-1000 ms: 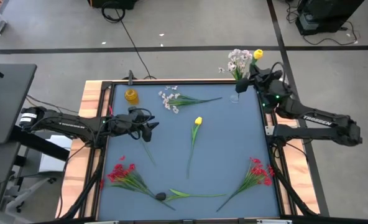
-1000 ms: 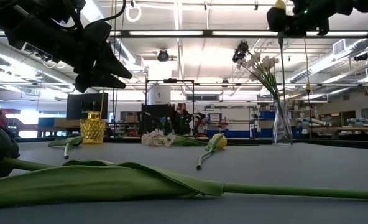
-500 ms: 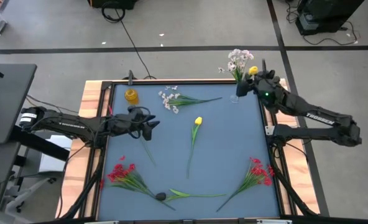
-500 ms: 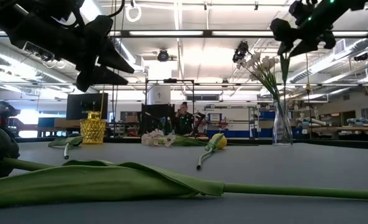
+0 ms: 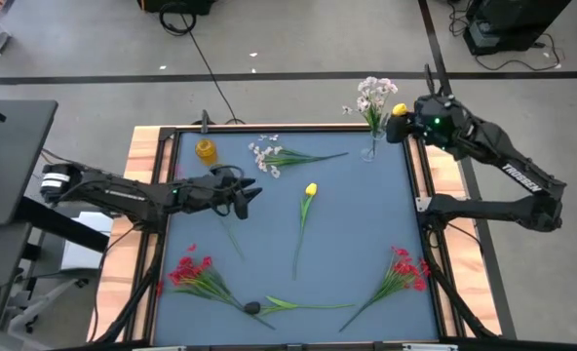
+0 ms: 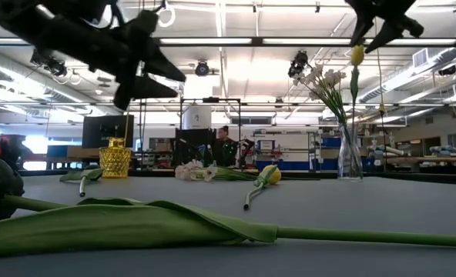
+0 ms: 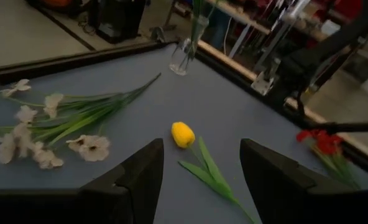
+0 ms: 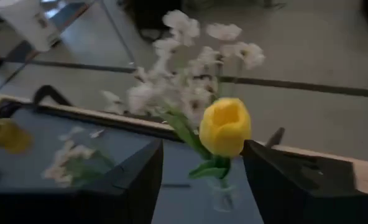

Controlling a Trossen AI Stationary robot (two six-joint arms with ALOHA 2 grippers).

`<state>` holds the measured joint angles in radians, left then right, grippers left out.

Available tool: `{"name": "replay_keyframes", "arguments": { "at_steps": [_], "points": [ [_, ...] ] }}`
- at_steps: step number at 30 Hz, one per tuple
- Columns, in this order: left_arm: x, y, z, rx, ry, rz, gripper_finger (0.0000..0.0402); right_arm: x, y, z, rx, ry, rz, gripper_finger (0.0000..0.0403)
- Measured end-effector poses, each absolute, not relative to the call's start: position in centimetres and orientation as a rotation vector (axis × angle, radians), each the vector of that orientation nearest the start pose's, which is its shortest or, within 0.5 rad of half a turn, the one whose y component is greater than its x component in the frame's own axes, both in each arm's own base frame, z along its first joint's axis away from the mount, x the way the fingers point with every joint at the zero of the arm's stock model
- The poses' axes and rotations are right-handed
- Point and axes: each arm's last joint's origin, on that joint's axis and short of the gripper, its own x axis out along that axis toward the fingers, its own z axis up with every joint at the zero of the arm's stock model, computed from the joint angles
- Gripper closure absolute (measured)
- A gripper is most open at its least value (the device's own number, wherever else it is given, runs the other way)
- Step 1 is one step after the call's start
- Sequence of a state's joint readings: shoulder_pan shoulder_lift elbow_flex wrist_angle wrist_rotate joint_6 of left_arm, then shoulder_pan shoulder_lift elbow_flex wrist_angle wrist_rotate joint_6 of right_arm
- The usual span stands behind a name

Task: Sort flowers into vase by color
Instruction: Put the yellow tulip into the transparent vase

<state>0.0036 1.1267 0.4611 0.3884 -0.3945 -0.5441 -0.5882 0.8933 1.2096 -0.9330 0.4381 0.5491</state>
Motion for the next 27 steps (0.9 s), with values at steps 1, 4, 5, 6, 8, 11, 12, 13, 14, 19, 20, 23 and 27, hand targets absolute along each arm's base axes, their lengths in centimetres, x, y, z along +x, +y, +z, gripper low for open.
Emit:
{"name": "replay_keyframes", "arguments": {
  "at_steps": [1, 4, 5, 6, 8, 11, 12, 13, 14, 19, 20, 23, 27],
  "points": [
    [23.6, 1.2, 21.4, -0.466, 0.168, 0.452, 0.0184, 11.4, -9.1, 39.3, 0.535, 0.351, -1.133, 0.0173],
    [26.4, 1.2, 21.9, -0.442, 0.202, 0.451, 0.0184, 11.4, -9.0, 40.6, 0.518, 0.327, -1.116, 0.0173],
    [27.4, 1.3, 22.0, -0.448, 0.213, 0.465, 0.0184, 11.4, -9.0, 41.1, 0.510, 0.314, -1.109, 0.0173],
    [28.4, 1.4, 21.9, -0.462, 0.230, 0.483, 0.0184, 11.4, -8.9, 41.5, 0.504, 0.303, -1.102, 0.0173],
    [30.1, 1.6, 21.7, -0.517, 0.269, 0.517, 0.0184, 11.3, -8.6, 42.4, 0.498, 0.276, -1.086, 0.0173],
    [32.8, 1.5, 21.0, -0.565, 0.339, 0.548, 0.0184, 11.1, -8.2, 43.4, 0.476, 0.255, -1.055, 0.0173],
    [33.7, 1.3, 20.6, -0.567, 0.373, 0.545, 0.0184, 11.0, -8.0, 43.7, 0.464, 0.252, -1.045, 0.0173],
    [34.6, 1.1, 20.3, -0.569, 0.404, 0.542, 0.0184, 11.0, -7.9, 43.9, 0.451, 0.250, -1.035, 0.0173],
    [35.4, 1.0, 19.8, -0.561, 0.443, 0.545, 0.0184, 10.9, -7.8, 44.1, 0.435, 0.251, -1.022, 0.0173],
    [38.8, -0.3, 17.6, -0.546, 0.592, 0.528, 0.0185, 11.1, -7.1, 44.7, 0.347, 0.262, -0.954, 0.0174],
    [39.4, -0.6, 17.3, -0.562, 0.600, 0.521, 0.0185, 11.2, -7.0, 44.8, 0.337, 0.261, -0.941, 0.0174],
    [40.6, -1.2, 16.1, -0.604, 0.643, 0.520, 0.0185, 11.3, -6.7, 44.8, 0.318, 0.262, -0.913, 0.0174],
    [41.1, -1.2, 14.4, -0.674, 0.700, 0.587, 0.0186, 11.5, -6.4, 44.8, 0.320, 0.268, -0.868, 0.0174]
  ]
}}
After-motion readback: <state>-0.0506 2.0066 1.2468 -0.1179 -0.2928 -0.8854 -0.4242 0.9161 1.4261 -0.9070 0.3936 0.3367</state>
